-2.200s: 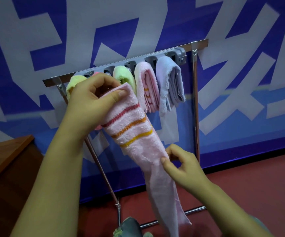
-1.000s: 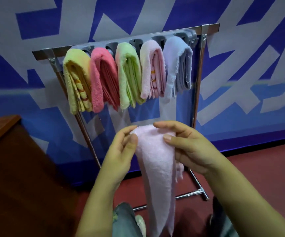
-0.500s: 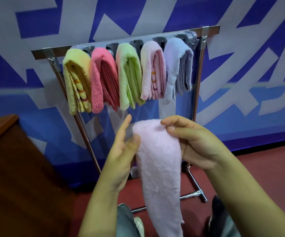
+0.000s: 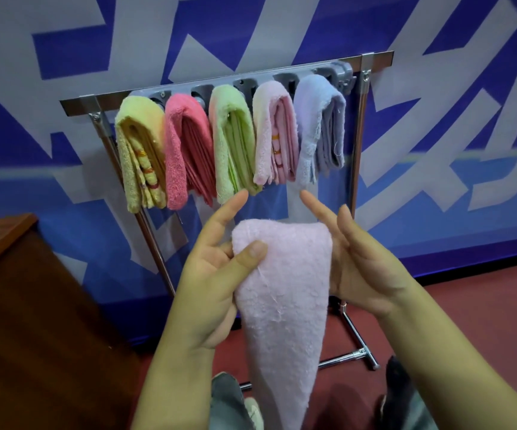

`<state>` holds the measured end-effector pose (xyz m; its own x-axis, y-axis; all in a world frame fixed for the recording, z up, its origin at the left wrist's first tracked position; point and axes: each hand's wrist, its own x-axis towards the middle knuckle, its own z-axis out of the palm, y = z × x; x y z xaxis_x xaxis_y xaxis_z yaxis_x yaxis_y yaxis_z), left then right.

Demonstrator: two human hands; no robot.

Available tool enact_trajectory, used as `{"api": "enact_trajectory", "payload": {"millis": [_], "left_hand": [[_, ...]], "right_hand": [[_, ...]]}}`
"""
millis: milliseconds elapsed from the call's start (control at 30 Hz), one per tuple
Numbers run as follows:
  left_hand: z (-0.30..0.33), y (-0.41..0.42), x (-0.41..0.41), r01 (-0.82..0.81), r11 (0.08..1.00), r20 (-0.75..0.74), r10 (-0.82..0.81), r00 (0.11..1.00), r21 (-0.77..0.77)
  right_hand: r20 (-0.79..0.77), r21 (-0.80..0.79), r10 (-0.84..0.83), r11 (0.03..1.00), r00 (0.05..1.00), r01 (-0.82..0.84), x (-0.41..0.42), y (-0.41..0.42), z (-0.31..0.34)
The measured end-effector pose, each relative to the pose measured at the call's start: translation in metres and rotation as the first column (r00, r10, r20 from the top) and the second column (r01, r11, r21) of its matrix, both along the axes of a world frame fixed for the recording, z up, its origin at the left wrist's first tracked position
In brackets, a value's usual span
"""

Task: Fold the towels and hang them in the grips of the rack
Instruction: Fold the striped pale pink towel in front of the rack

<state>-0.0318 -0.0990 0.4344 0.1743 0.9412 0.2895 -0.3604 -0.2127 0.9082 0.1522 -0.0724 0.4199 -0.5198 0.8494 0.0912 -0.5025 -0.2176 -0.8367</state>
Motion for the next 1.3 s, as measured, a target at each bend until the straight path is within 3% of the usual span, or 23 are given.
{"api": "enact_trajectory", "payload": {"millis": [67, 167, 467, 633, 800, 967, 1133, 1300], "left_hand": [[0.004, 0.002, 0.000, -0.011, 1.000, 0.008, 0.011, 1.000, -0.023], [0.009, 0.004, 0.003, -0.023, 0.999, -0.010, 0.022, 1.000, -0.049], [0.010, 0.006, 0.003, -0.107, 0.992, -0.172, 0.095, 0.981, -0.065], [0.008, 0.006, 0.000, -0.166, 0.985, -0.188, 0.156, 0.970, -0.038], [0.003, 0.000, 0.000, -0.127, 0.992, -0.217, 0.119, 0.969, -0.026], [0.009, 0.000, 0.003, -0.156, 0.984, -0.142, 0.167, 0.976, 0.083], [0.019, 0.008, 0.012, -0.148, 0.986, -0.088, 0.155, 0.984, 0.078], [0.015, 0.014, 0.012, -0.144, 0.988, -0.123, 0.150, 0.981, 0.061]], "right_hand": [[0.008, 0.087, -0.002, 0.996, 1.000, 0.001, 0.001, -0.007, 0.000], [0.126, 0.306, -0.138, 0.947, 0.982, 0.094, 0.005, -0.019, 0.007], [0.379, 0.538, -0.414, 0.826, 0.828, 0.167, -0.001, -0.029, 0.019], [0.274, 0.505, -0.432, 0.825, 0.860, 0.253, -0.009, -0.027, 0.024], [0.187, 0.481, -0.408, 0.831, 0.894, 0.279, -0.014, -0.021, 0.026], [0.107, 0.462, -0.329, 0.852, 0.938, 0.246, -0.009, -0.017, 0.024], [0.212, 0.513, -0.271, 0.849, 0.939, 0.129, 0.004, -0.018, 0.024], [0.184, 0.479, -0.338, 0.851, 0.923, 0.216, 0.005, -0.017, 0.027]]}}
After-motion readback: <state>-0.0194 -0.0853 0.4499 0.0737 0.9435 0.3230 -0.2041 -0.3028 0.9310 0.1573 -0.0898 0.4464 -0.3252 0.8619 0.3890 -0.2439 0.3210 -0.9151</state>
